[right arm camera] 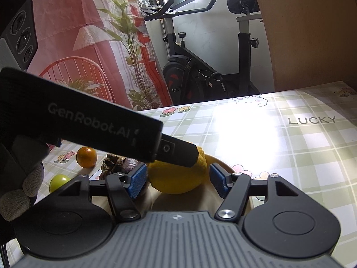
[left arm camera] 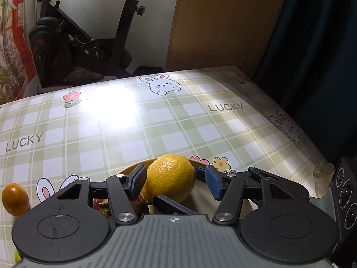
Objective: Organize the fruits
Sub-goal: 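Lower the lemon onto the plate and open the left tool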
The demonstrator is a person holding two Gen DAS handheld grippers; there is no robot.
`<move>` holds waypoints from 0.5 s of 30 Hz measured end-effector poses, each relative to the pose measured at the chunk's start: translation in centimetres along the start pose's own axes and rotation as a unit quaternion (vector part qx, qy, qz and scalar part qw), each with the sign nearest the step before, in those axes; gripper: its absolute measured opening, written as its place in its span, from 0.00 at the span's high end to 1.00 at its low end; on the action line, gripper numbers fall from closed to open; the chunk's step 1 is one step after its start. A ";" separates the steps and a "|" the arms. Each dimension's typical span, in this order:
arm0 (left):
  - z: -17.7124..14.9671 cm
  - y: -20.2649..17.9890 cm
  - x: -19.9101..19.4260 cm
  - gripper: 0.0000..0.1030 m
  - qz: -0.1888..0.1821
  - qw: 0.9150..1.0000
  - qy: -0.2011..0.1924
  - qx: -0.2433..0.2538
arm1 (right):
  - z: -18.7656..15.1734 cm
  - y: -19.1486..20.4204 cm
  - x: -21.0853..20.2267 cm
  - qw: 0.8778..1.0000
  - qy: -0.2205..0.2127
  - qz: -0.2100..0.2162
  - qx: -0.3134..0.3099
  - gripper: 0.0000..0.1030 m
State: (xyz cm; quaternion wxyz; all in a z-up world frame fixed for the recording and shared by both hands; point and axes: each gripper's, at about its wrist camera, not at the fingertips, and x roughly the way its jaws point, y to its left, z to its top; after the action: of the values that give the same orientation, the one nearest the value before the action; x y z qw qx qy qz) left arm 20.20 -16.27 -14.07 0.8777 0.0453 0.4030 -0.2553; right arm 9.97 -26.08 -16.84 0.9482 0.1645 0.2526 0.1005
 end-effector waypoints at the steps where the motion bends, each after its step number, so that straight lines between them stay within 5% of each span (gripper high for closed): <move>1: 0.0 -0.1 -0.5 0.41 0.001 1.000 -0.008 0.003 | 0.0 -0.1 -0.3 1.000 -0.005 0.000 0.001 0.37; 9: -2.1 1.1 -6.6 0.41 0.010 0.997 -0.064 -0.038 | -0.2 -0.1 -1.5 1.000 -0.027 0.005 -0.001 0.36; 15: -4.6 4.0 -10.2 0.41 0.051 0.992 -0.089 -0.074 | -0.3 0.3 -2.1 0.999 -0.035 0.023 -0.013 0.31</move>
State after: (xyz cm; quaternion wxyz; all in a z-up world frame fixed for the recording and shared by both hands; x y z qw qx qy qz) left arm 13.41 -7.32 -10.21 0.9229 -0.0220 0.3383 -0.1827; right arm 8.00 -26.33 -16.08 0.9559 0.1616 0.2140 0.1196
